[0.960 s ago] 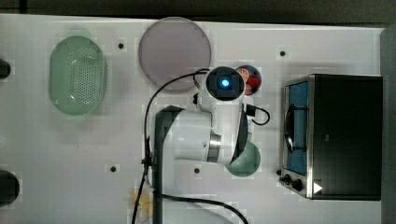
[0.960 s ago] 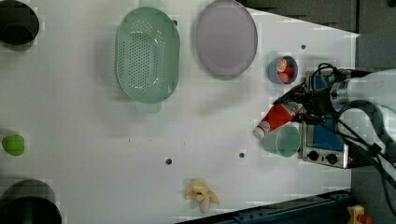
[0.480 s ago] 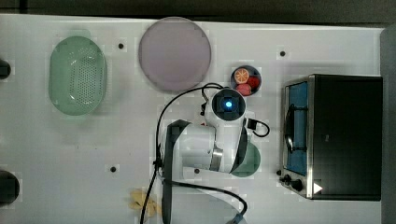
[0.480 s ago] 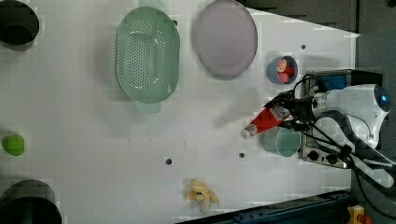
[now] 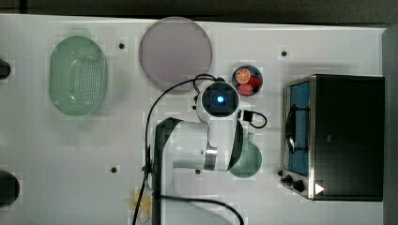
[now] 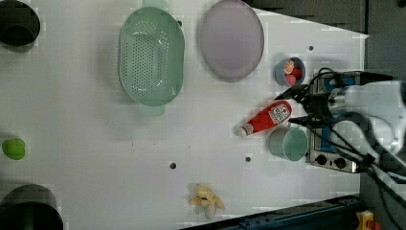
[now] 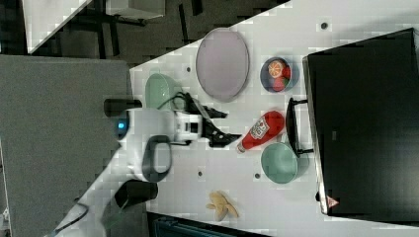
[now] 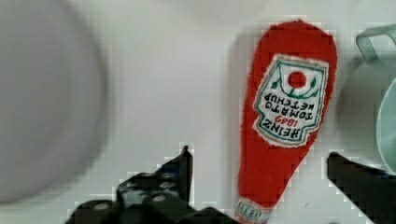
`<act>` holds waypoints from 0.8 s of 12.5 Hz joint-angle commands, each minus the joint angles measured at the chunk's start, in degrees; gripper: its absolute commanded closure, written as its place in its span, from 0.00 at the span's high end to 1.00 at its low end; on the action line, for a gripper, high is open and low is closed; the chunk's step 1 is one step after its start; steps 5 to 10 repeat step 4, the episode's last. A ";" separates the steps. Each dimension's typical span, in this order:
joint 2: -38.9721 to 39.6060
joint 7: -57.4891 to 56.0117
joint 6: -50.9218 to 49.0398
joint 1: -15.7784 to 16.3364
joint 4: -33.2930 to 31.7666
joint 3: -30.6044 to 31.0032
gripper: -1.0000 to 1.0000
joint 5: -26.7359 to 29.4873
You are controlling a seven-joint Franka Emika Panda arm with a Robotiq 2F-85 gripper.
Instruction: Pick Ketchup from oven and place it on table.
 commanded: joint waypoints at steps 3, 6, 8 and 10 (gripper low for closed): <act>-13.07 0.80 -11.80 -0.65 9.86 0.11 1.00 0.78; -14.45 0.80 -14.59 -0.65 12.41 0.11 1.00 0.74; -14.45 0.80 -14.59 -0.65 12.41 0.11 1.00 0.74; -14.45 0.80 -14.59 -0.65 12.41 0.11 1.00 0.74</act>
